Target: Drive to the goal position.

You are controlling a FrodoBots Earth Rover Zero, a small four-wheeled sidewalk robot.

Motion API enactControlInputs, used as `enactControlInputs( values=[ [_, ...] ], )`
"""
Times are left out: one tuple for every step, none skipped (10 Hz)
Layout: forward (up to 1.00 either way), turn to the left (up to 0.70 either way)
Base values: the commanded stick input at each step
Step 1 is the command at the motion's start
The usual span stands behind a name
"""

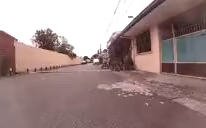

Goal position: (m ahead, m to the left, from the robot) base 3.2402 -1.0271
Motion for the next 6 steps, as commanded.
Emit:
enactControlInputs(
  values=[
    [0.7,0.0],
    [0.7,0.0],
    [0.7,0.0],
    [0.7,0.0],
    [0.7,0.0],
    [0.7,0.0]
  ],
)
